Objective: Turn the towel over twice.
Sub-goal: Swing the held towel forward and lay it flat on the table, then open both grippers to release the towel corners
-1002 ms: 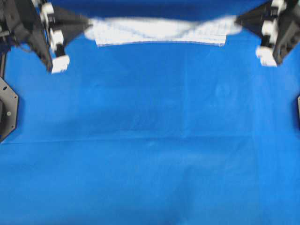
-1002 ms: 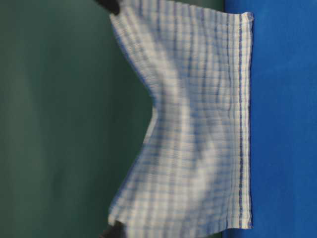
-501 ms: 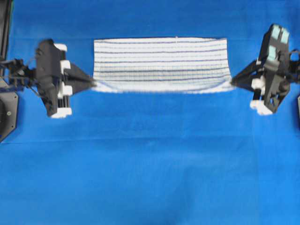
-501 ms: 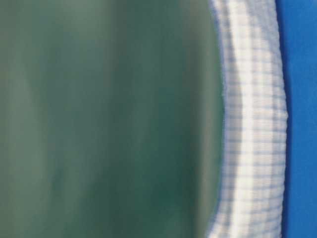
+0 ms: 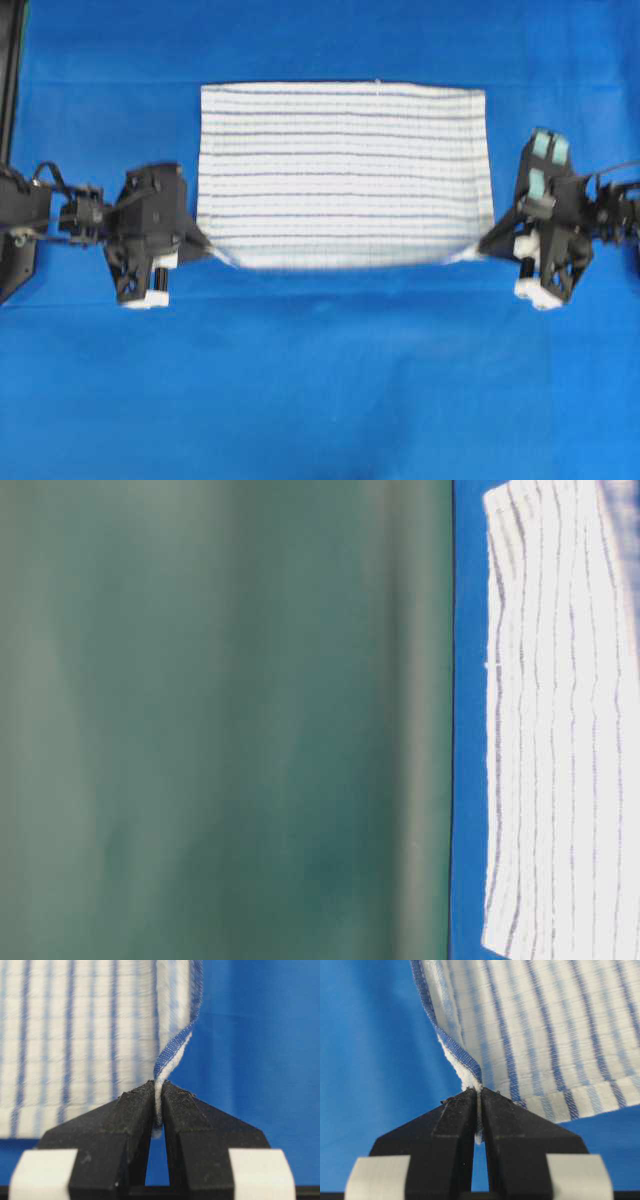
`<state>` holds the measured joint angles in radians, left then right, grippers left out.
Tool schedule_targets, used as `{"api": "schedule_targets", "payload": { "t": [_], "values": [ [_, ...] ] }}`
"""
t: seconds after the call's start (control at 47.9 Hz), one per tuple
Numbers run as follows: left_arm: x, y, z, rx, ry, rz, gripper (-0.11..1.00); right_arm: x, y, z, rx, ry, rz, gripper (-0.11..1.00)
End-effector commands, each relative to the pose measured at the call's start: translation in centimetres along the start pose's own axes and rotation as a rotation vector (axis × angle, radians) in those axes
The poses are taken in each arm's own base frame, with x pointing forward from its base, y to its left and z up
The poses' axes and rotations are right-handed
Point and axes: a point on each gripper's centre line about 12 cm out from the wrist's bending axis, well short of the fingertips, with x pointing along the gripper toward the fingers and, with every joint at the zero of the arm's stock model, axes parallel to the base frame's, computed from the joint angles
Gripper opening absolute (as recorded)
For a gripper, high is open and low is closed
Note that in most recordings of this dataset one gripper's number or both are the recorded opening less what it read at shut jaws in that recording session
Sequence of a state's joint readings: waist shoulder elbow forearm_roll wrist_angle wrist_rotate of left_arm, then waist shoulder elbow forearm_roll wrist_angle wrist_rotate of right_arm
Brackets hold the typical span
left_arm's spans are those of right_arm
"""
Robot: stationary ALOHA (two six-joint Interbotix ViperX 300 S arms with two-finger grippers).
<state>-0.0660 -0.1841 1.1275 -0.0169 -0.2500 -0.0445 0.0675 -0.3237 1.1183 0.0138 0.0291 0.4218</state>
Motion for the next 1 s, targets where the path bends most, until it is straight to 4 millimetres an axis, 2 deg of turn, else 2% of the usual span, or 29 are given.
{"api": "schedule_targets", "payload": {
  "t": [0.0,0.146,0.585,0.626,0.71,0.793,0.877,0.939,0.981],
  "values": [
    [0.0,-1.1,0.8,0.023,-0.024,-0.030,0.03,0.3,1.3,0.7,0.002,-0.012,0.032,0.05],
    [0.0,-1.7,0.8,0.032,-0.023,-0.049,0.03,1.1,2.0,0.5,0.010,0.016,0.039,0.05],
    [0.2,-2.4,1.2,-0.073,-0.029,-0.068,0.06,1.3,1.7,-0.3,0.012,0.079,0.007,0.06],
    [0.2,-2.4,1.2,-0.073,-0.029,-0.068,0.12,1.3,1.7,-0.3,0.013,0.080,0.008,0.06],
    [0.2,-2.4,1.1,-0.066,-0.021,-0.067,0.32,1.3,1.8,-0.2,0.015,0.074,0.010,0.09],
    [0.2,-2.4,0.9,-0.061,-0.006,-0.065,0.59,1.3,1.9,-0.1,0.016,0.070,0.013,0.34],
    [0.0,-2.3,0.8,-0.055,0.016,-0.061,0.80,1.3,2.1,0.3,0.013,0.064,0.017,0.56],
    [-0.3,-2.2,0.9,-0.049,0.032,-0.056,0.81,1.2,2.2,0.7,0.007,0.058,0.020,0.67],
    [-0.5,-2.0,1.1,-0.047,0.038,-0.050,0.79,1.1,2.4,1.0,0.000,0.050,0.024,0.66]
  ]
}}
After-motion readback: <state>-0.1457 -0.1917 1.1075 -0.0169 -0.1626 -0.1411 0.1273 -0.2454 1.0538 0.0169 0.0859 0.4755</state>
